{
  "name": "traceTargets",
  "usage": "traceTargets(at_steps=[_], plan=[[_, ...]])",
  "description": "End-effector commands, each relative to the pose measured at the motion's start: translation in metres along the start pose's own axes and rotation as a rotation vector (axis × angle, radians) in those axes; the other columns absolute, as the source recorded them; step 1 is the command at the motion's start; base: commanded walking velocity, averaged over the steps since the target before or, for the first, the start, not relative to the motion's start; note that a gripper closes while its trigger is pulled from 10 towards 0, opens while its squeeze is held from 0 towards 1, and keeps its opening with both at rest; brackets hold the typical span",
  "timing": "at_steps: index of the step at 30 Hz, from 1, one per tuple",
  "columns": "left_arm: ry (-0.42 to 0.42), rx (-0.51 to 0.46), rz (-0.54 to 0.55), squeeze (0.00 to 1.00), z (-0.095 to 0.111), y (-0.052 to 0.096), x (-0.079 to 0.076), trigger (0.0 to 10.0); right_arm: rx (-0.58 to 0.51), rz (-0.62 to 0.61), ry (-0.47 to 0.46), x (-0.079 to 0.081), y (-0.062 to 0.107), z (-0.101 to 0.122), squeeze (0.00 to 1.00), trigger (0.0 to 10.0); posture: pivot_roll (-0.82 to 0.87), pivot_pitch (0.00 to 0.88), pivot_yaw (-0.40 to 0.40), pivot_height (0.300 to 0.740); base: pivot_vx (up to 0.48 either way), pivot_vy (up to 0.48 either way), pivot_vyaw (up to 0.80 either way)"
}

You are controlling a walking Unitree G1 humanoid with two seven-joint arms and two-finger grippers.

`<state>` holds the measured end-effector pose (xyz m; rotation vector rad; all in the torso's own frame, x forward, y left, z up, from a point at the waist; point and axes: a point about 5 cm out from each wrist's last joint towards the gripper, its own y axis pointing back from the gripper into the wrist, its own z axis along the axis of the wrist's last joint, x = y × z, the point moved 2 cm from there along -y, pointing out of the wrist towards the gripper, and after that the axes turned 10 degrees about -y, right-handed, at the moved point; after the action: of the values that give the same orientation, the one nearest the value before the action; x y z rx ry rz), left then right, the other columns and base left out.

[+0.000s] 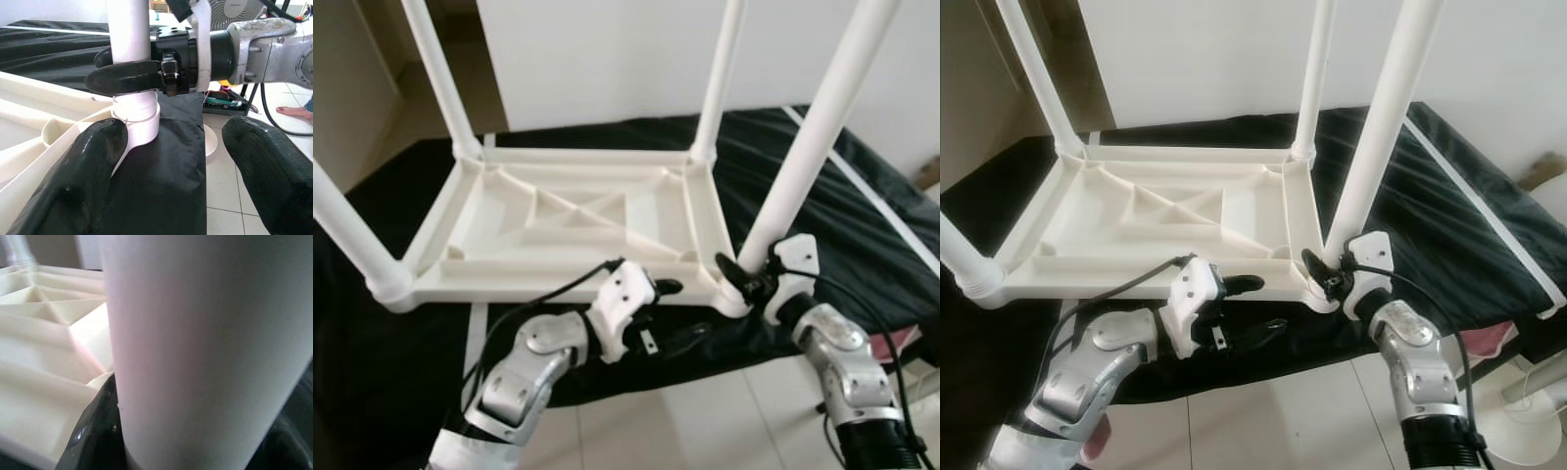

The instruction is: Building children table

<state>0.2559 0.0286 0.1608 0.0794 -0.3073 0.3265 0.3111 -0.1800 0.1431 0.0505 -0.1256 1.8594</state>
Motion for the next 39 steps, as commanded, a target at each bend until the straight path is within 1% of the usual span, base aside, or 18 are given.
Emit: traceTargets(at_steps=[1,3,4,6,7,10,12,13,15,20,22,25,28,30,34,35,37,39], plan=[[0.003,-0.001,-0.003,0.00,0.000,-0.002,0.000,10.0,-0.002,-0.093,-0.003,-0.010,0.005,-0.001,0.00,10.0,-0.06,0.054,-0.015,0.740,0.000,0.000,0.00],[0.007,-0.002,-0.009,0.00,0.000,-0.003,-0.002,10.0,-0.014,-0.154,-0.042,-0.004,0.008,-0.005,0.00,10.0,-0.06,0.056,-0.016,0.740,0.000,0.000,0.00],[0.007,-0.002,-0.009,0.00,0.000,-0.003,-0.002,10.0,-0.014,-0.154,-0.042,-0.004,0.008,-0.005,0.00,10.0,-0.06,0.056,-0.016,0.740,0.000,0.000,0.00],[0.011,-0.002,-0.014,0.00,-0.001,-0.003,-0.004,10.0,-0.002,-0.225,-0.054,0.003,0.010,-0.012,0.00,10.0,-0.07,0.058,-0.017,0.740,0.000,0.000,0.00],[0.011,-0.002,-0.014,0.00,-0.001,-0.003,-0.004,10.0,-0.002,-0.225,-0.054,0.003,0.010,-0.012,0.00,10.0,-0.07,0.058,-0.017,0.740,0.000,0.000,0.00],[0.014,-0.001,-0.016,0.00,-0.002,-0.004,-0.005,10.0,0.002,-0.331,-0.073,0.011,0.011,-0.018,0.00,10.0,-0.06,0.059,-0.021,0.740,0.000,0.000,0.00],[0.013,-0.002,-0.016,0.00,-0.002,-0.004,-0.005,10.0,-0.009,-0.388,-0.092,0.013,0.012,-0.019,0.00,10.0,-0.05,0.057,-0.026,0.740,0.000,0.000,0.00],[0.013,-0.002,-0.016,0.00,-0.002,-0.004,-0.005,10.0,-0.009,-0.388,-0.092,0.013,0.012,-0.019,0.00,10.0,-0.05,0.057,-0.026,0.740,0.000,0.000,0.00],[0.010,-0.001,-0.002,0.00,-0.002,-0.003,-0.003,10.0,-0.041,-0.442,-0.134,0.016,0.011,-0.015,0.00,10.0,-0.04,0.056,-0.029,0.740,0.000,0.000,0.00],[0.013,0.002,0.012,0.00,-0.002,-0.001,-0.002,10.0,-0.067,-0.480,-0.165,0.021,0.010,-0.012,0.00,10.0,-0.03,0.058,-0.035,0.740,0.000,0.000,0.00],[0.013,0.002,0.012,0.00,-0.002,-0.001,-0.002,10.0,-0.067,-0.480,-0.165,0.021,0.010,-0.012,0.00,10.0,-0.03,0.058,-0.035,0.740,0.000,0.000,0.00],[0.005,0.005,0.032,0.00,-0.004,0.000,-0.001,10.0,-0.079,-0.465,-0.150,0.028,0.008,-0.009,0.00,10.0,-0.02,0.052,-0.039,0.740,0.000,0.000,0.00],[0.002,0.007,0.038,0.00,-0.004,0.001,0.000,10.0,-0.081,-0.467,-0.149,0.028,0.008,-0.009,0.00,10.0,-0.02,0.051,-0.039,0.740,0.000,0.000,0.00],[-0.005,0.005,0.074,0.00,-0.005,0.001,0.004,10.0,-0.092,-0.478,-0.142,0.029,0.008,-0.007,0.00,10.0,-0.03,0.047,-0.038,0.740,0.000,0.000,0.00],[-0.005,-0.002,0.091,0.00,-0.005,0.002,0.004,10.0,-0.088,-0.463,-0.150,0.031,0.009,-0.008,0.00,10.0,-0.03,0.047,-0.039,0.740,0.000,0.000,0.00],[-0.004,-0.004,0.096,0.00,-0.005,0.002,0.004,10.0,-0.084,-0.459,-0.159,0.031,0.009,-0.009,1.00,10.0,-0.03,0.047,-0.039,0.740,0.000,0.000,0.00],[-0.001,-0.007,0.111,0.00,-0.005,0.002,0.005,10.0,-0.087,-0.451,-0.165,0.031,0.010,-0.009,1.00,10.0,-0.03,0.046,-0.038,0.740,0.000,0.000,0.00],[0.017,-0.031,0.196,0.00,-0.004,0.002,0.014,10.0,-0.071,-0.446,-0.178,0.029,0.013,-0.011,1.00,10.0,-0.03,0.051,-0.037,0.740,0.000,0.000,0.00]])
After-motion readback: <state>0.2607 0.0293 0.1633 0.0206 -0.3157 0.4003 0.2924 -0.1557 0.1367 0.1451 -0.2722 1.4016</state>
